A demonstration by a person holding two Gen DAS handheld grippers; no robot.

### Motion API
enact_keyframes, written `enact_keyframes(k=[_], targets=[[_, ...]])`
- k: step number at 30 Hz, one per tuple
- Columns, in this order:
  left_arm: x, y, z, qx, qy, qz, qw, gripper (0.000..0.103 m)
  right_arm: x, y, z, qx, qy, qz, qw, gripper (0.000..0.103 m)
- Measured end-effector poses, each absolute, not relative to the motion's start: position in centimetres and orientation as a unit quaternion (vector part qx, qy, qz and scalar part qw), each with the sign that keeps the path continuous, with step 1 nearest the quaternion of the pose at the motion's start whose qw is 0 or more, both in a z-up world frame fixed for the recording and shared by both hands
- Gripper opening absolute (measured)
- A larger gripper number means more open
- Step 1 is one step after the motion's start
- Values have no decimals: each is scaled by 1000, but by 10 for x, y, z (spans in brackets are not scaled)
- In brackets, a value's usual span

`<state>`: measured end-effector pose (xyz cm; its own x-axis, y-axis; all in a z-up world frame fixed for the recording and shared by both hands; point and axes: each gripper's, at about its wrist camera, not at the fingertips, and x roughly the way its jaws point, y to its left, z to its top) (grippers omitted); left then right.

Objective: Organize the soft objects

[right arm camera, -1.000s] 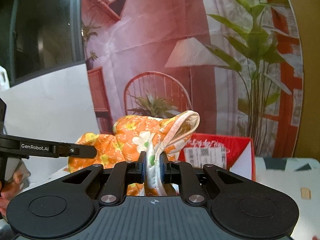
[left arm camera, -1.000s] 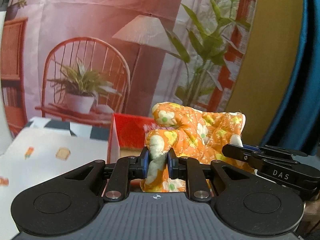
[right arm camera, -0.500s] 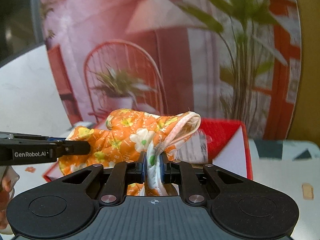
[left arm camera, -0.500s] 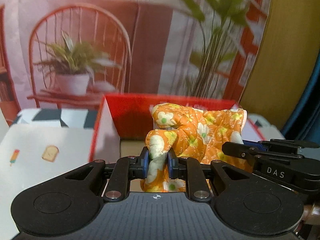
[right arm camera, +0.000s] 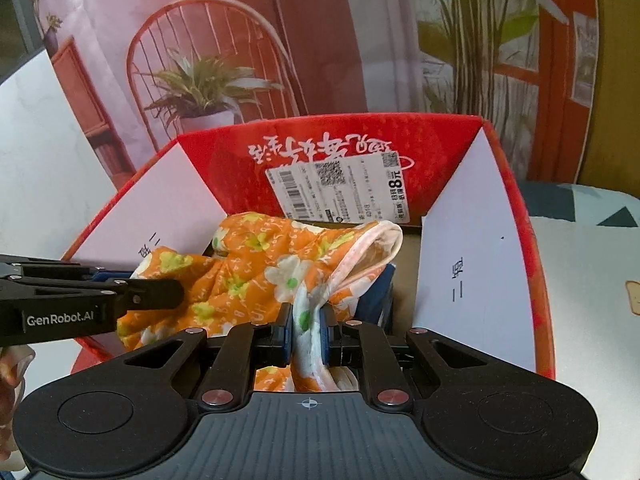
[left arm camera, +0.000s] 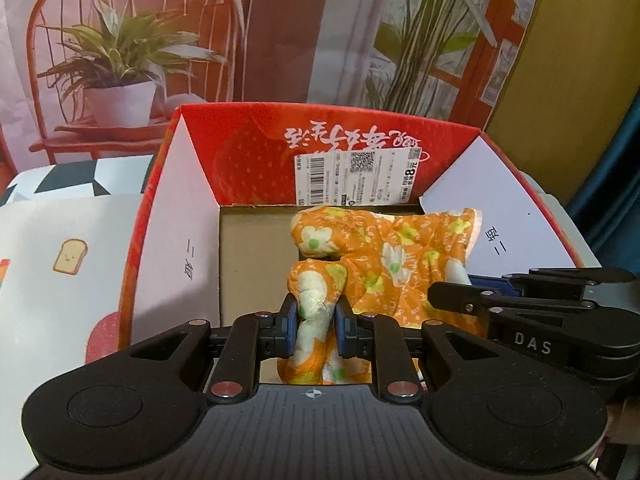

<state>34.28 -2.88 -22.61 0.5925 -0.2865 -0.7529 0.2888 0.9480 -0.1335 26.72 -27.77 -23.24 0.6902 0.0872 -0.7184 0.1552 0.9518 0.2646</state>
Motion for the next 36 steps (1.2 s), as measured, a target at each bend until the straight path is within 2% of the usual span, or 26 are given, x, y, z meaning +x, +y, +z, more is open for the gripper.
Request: enact_keyframes(k=[2, 5, 7, 9, 11, 14, 21, 27, 36], targets=[[342, -29, -227, 1, 423, -161, 892, 20, 268, -276, -232, 152, 398, -20, 904, 12], [339, -27, -223, 3, 418, -165, 893, 26, 269, -275, -231, 151, 405, -29, 901, 15], [336, -26, -218, 5, 415, -169, 894, 47, 267, -275, -228, 141, 402, -44, 904, 24], [327, -22, -211, 6, 406, -169, 898, 60, 261, -272, -223, 117, 388, -63, 912, 32], [315, -17, -202, 0, 389, -181, 903, 60, 248, -270, -216, 102, 364, -74, 923, 37], [297, -10, -191, 0, 370, -189, 910, 62, 223, -268, -206, 90, 325, -79, 938, 57], [244, 4, -175, -21, 337, -196, 921, 62, 170, -264, -187, 118, 272, -62, 953, 57], [189, 12, -183, -24, 321, -206, 924, 61, 117, -244, -179, 123, 231, -37, 964, 57], [137, 16, -217, -31, 342, -204, 917, 57, 59, -206, -198, 106, 242, -13, 964, 56]])
